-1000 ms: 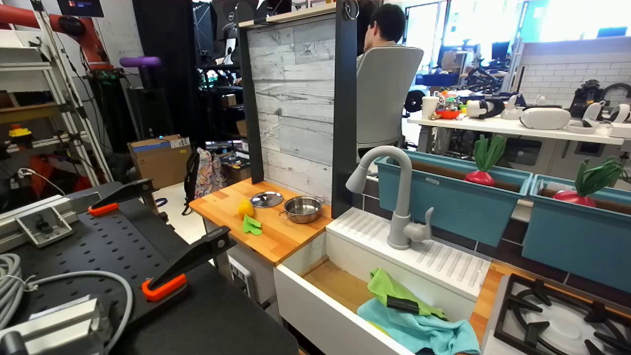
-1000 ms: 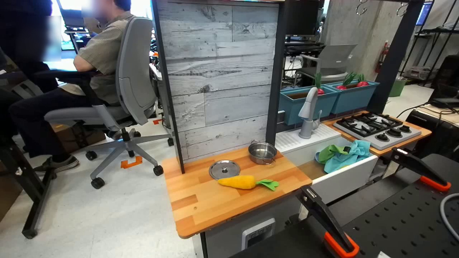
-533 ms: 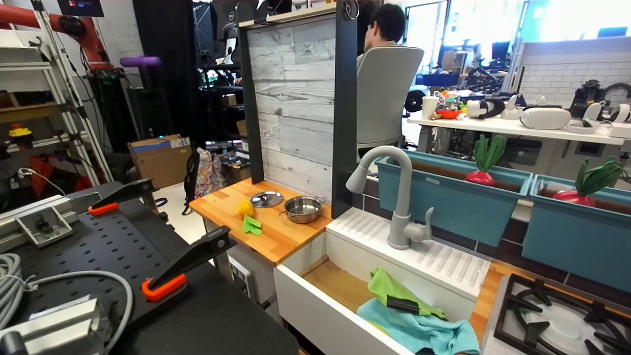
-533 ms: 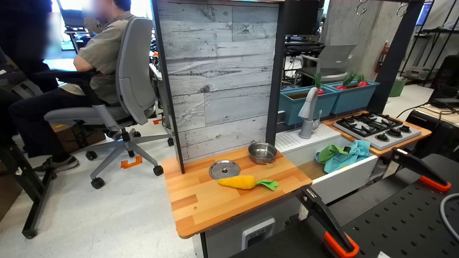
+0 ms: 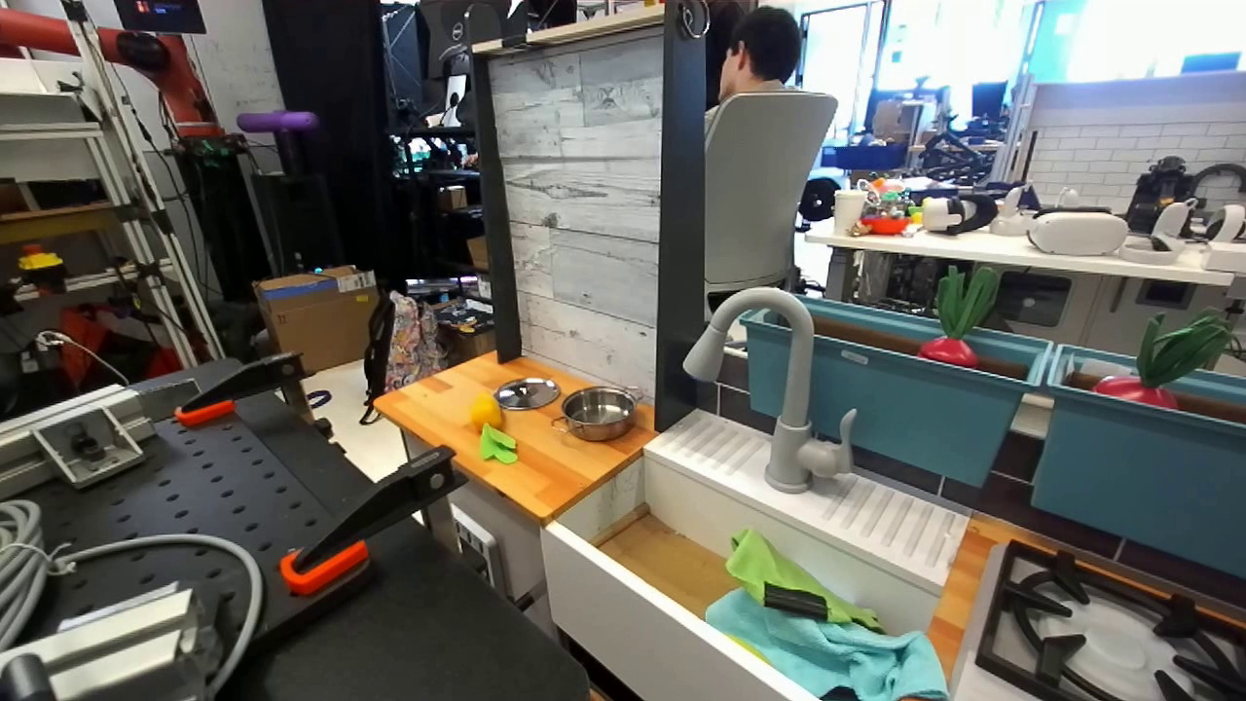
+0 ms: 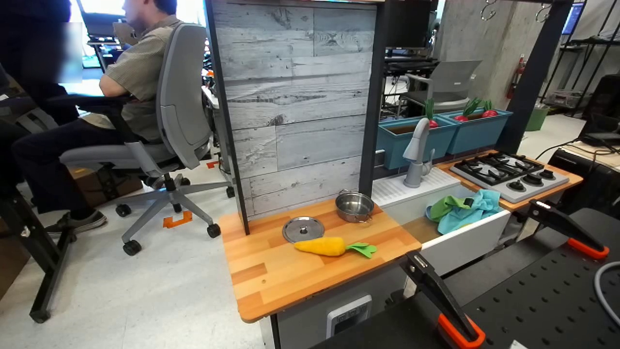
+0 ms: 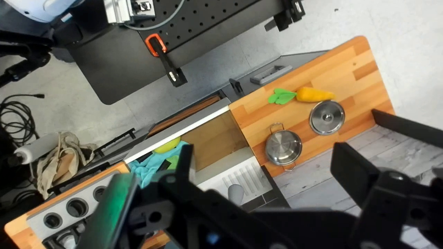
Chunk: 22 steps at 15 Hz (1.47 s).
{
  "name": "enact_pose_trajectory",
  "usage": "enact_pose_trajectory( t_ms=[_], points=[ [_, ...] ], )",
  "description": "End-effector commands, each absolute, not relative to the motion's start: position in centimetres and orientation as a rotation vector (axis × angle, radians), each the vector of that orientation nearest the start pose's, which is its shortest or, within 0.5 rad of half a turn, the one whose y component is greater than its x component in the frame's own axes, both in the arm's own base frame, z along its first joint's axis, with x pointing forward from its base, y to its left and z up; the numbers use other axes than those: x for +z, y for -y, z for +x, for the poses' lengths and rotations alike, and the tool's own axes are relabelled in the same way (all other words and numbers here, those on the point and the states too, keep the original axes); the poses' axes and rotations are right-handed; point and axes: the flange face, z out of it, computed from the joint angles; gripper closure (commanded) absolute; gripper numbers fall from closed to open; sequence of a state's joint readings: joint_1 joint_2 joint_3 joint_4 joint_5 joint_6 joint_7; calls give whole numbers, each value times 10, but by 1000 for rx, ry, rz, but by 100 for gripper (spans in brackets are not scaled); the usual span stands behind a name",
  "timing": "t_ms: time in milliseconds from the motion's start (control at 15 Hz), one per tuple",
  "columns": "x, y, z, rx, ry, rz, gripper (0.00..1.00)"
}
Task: Push the faucet to the right
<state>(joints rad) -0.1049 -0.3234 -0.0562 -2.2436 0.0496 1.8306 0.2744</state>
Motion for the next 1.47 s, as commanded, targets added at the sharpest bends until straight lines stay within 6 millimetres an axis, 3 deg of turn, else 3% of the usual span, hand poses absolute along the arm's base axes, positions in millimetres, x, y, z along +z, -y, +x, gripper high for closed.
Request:
enact_pose_trajectory(
  t_ms=[0, 400, 733, 1000, 1400],
  points=[
    [477, 97, 496, 133, -889, -2874, 0],
    [436, 110, 578, -67, -1185, -2759, 0],
    [393, 118, 611, -170, -1320, -2753, 0],
    [359, 132, 620, -196, -1405, -2776, 0],
    [311, 154, 604, -90, -1443, -2847, 0]
  ],
)
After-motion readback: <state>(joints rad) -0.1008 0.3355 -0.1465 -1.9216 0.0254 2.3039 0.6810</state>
